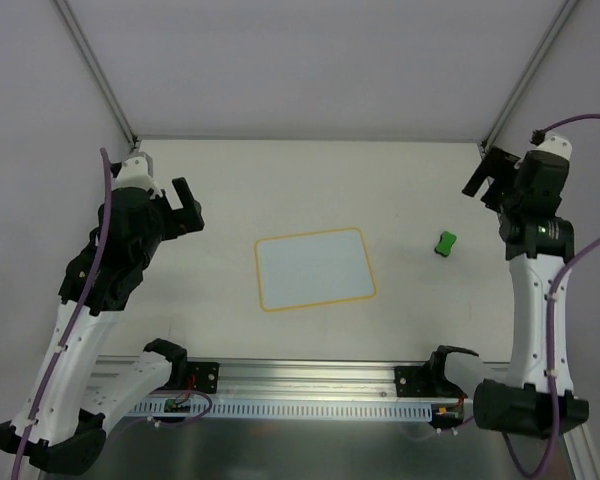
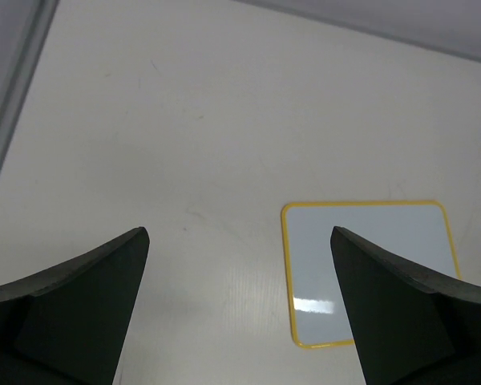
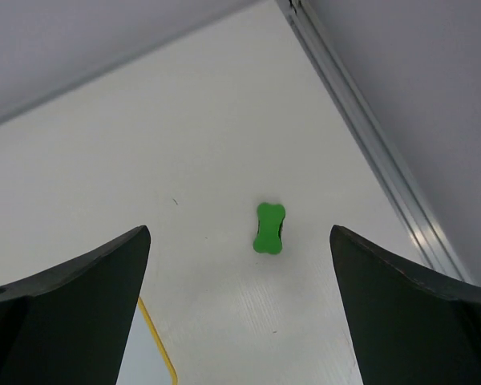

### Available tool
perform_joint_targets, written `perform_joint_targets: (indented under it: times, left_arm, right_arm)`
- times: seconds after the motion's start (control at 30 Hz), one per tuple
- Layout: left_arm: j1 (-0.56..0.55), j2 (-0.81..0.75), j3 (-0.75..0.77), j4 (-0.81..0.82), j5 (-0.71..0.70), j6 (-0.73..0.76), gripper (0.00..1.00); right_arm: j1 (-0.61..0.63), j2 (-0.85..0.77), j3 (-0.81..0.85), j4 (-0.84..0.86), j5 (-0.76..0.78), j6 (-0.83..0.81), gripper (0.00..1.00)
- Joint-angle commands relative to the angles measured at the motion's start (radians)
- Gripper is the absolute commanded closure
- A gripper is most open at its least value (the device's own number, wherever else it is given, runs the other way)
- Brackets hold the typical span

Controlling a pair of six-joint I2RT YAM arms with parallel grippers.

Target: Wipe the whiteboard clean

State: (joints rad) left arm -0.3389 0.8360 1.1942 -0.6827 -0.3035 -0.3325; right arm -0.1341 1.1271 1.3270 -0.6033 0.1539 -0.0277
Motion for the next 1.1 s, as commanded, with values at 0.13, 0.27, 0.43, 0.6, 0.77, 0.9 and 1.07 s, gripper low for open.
perform_joint_targets:
  times: [0.13, 0.27, 0.43, 0.6, 0.77, 0.9, 1.07]
  left_arm:
    - [0.003, -0.044, 0.183, -0.02, -0.197, 0.144, 0.01]
    - [0.003, -0.064, 0.241, -0.021, -0.223, 0.17, 0.01]
    - [0.003, -0.097, 0.28, -0.02, -0.236, 0.17, 0.01]
    - [0.003, -0.127, 0.286, -0.021, -0.255, 0.17, 0.01]
    - [0.003, -0.149, 0.272, -0.023, -0.267, 0.168, 0.01]
    - [0.003, -0.149, 0.278, -0.023, -0.253, 0.162, 0.01]
    - [0.003, -0.15, 0.278, -0.023, -0.26, 0.161, 0.01]
  right_arm:
    - [-0.006, -0.291, 0.08, -0.061, -0.083, -0.158, 0.01]
    - [-0.001, -0.372, 0.11, -0.084, -0.137, -0.178, 0.01]
    - [0.007, -0.408, 0.169, -0.082, -0.172, -0.196, 0.01]
    - [0.016, -0.391, 0.212, -0.081, -0.195, -0.192, 0.01]
    - [0.017, -0.389, 0.222, -0.081, -0.198, -0.192, 0.01]
    - [0.021, -0.395, 0.228, -0.081, -0.191, -0.202, 0.01]
    - [0.03, -0.4, 0.238, -0.082, -0.189, -0.205, 0.01]
